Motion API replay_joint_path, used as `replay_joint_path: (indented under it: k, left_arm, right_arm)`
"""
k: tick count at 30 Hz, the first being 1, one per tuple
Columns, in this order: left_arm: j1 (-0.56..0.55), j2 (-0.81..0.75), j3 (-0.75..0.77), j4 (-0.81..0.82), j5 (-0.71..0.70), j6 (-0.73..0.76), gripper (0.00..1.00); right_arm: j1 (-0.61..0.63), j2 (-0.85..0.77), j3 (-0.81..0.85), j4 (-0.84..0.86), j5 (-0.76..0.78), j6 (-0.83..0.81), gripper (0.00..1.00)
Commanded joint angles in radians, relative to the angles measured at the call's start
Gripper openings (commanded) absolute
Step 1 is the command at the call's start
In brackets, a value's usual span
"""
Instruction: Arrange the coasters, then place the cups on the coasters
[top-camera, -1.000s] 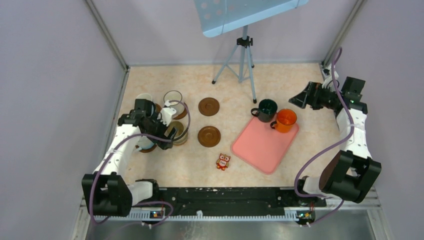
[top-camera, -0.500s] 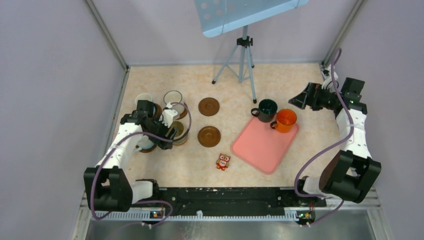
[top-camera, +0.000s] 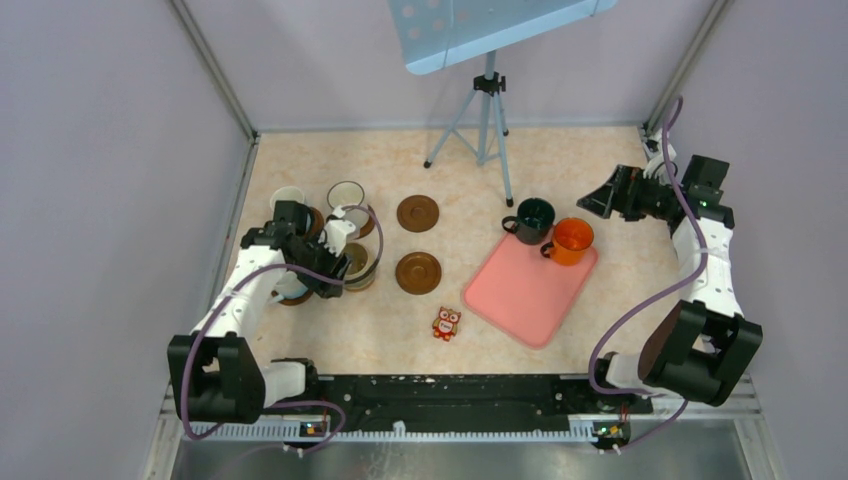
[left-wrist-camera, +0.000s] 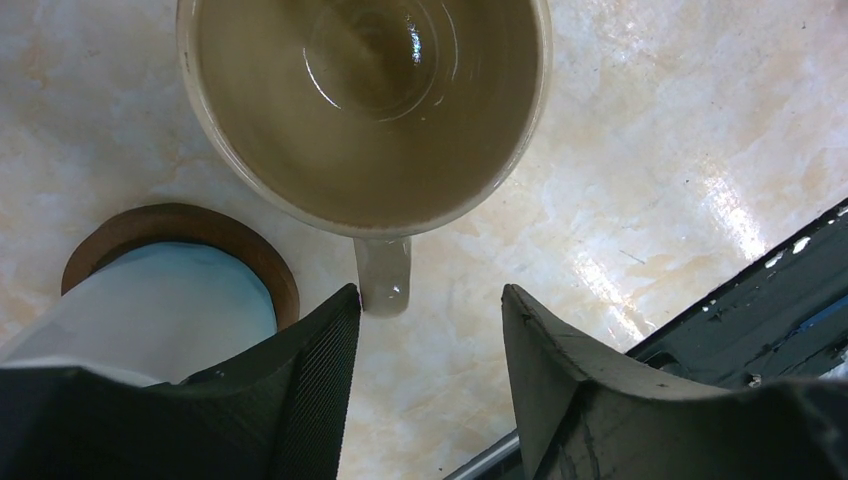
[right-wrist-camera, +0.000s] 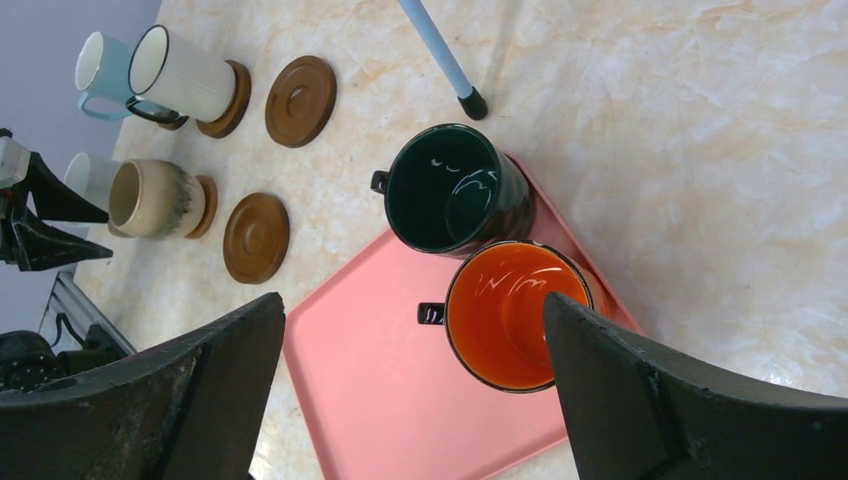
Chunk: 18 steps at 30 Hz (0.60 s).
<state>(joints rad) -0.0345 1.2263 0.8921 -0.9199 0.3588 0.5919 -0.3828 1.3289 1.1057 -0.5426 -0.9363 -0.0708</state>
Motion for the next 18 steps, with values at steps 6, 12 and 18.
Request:
replay_joint_path:
  k: [6,12,18]
  left_arm:
    - [0.001,-0.021,0.118,-0.055,0.061,0.028,0.83]
    - [-0.073,-0.008,0.307,-0.037,0.094,0.023,0.95]
    - [-0.328,0.097,0.473,0.039,0.011,-0.027,0.99]
  right_arm:
    - [-0.009,-0.010,0.003,0.015,-0.016,-0.017,0.98]
    - [-0.010,-0.007,0.007,0.017,-0.018,-0.015,0.98]
    - [-0.010,-0.007,0.016,0.016,-0.014,-0.014,0.98]
